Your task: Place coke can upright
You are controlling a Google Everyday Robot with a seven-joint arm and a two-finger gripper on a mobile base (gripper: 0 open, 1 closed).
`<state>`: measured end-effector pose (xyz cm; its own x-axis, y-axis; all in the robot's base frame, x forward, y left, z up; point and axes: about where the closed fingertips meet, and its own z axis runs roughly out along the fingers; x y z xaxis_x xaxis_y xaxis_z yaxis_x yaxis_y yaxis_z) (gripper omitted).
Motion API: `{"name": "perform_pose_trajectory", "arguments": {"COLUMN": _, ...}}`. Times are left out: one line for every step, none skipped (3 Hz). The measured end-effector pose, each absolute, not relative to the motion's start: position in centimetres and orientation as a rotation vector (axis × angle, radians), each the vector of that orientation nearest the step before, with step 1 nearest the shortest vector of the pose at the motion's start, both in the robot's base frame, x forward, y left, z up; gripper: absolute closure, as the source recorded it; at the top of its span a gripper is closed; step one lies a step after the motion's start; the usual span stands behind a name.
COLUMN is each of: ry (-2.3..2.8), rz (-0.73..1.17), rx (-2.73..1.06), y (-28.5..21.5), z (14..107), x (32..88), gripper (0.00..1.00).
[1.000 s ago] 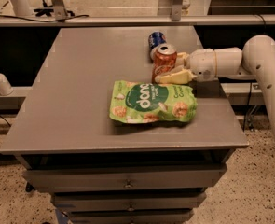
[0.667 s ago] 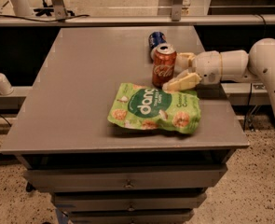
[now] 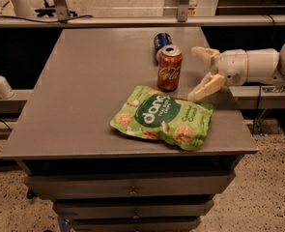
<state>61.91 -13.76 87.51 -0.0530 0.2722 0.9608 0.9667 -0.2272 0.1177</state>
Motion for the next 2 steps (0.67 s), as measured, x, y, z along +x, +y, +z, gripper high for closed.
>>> {"name": "perform_pose_trajectory", "arguments": {"ry": -1.391, "rz": -1.365, "rx": -1.579, "y": -15.6, "z": 91.1, "x": 61.9, "gripper": 0.0}}
{"name": "perform_pose_trajectory", "arguments": {"ry": -1.391, "rz": -1.442, "rx": -1.652, "y": -17.7, "z": 95.2, "x": 62.2, "gripper": 0.0}}
